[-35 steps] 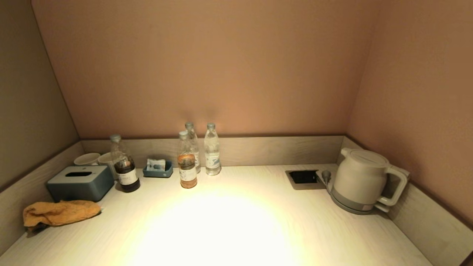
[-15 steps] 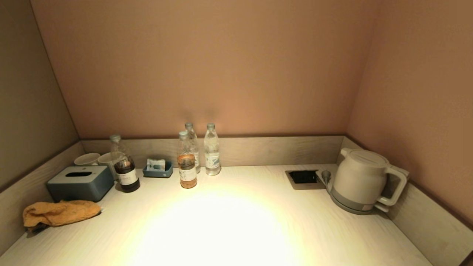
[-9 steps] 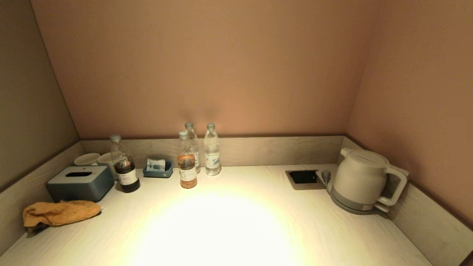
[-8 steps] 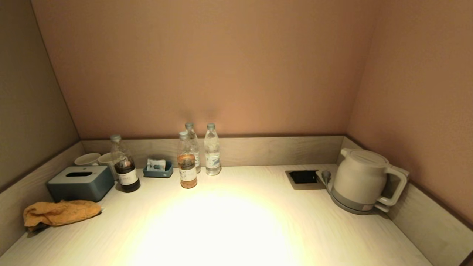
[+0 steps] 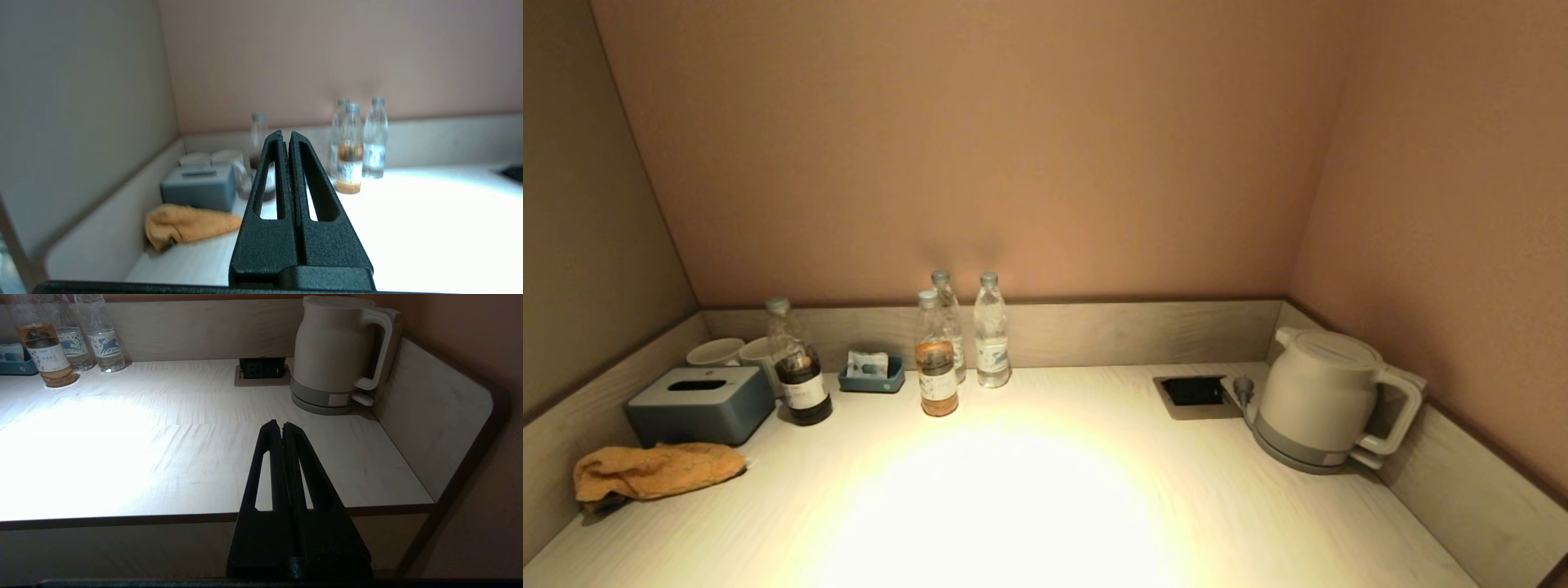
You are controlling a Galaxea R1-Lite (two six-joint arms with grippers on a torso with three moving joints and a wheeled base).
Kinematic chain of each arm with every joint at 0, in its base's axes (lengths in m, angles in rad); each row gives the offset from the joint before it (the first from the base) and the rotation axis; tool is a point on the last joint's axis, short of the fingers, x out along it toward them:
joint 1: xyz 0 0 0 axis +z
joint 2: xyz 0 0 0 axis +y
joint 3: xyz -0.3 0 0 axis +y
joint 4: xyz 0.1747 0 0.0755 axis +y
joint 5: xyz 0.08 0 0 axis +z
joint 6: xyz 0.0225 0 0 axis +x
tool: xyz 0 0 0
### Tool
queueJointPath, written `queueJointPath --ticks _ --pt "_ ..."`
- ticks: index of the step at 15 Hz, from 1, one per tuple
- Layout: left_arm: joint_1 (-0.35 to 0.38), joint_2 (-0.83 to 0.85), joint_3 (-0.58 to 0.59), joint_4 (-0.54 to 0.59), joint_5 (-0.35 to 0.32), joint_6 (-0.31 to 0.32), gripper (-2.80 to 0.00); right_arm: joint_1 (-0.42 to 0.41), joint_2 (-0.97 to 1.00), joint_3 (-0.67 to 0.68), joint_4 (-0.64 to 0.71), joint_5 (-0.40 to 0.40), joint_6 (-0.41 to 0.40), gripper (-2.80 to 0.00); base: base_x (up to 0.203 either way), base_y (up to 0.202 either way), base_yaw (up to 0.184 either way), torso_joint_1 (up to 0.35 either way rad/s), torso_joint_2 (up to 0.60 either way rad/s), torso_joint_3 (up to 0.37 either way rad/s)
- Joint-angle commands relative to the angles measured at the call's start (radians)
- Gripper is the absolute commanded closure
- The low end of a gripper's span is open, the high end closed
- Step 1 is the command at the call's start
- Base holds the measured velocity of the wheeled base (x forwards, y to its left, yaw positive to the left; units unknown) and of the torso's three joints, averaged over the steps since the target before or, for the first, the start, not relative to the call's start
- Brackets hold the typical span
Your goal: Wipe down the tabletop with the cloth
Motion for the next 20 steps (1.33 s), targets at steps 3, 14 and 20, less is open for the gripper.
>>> queueJointPath --ticks 3,14,20 --pt "0.0 -0.001 0.148 -0.062 -0.009 -0.002 0.0 0.0 0.001 0.0 0.0 0.0 0.0 0.0 0.0 0.0 0.0 0.0 0.0 0.0" --pt "-0.001 -0.001 0.086 -0.081 -0.171 -0.024 0.0 0.0 0.001 0.0 0.0 0.0 0.0 0.0 0.0 0.0 0.0 0.0 0.0 0.0" --pt "-0.001 -0.001 0.06 -0.043 -0.244 -0.056 0.0 0.0 0.001 0.0 0.0 0.0 0.0 0.0 0.0 0.0 0.0 0.0 0.0 0.0"
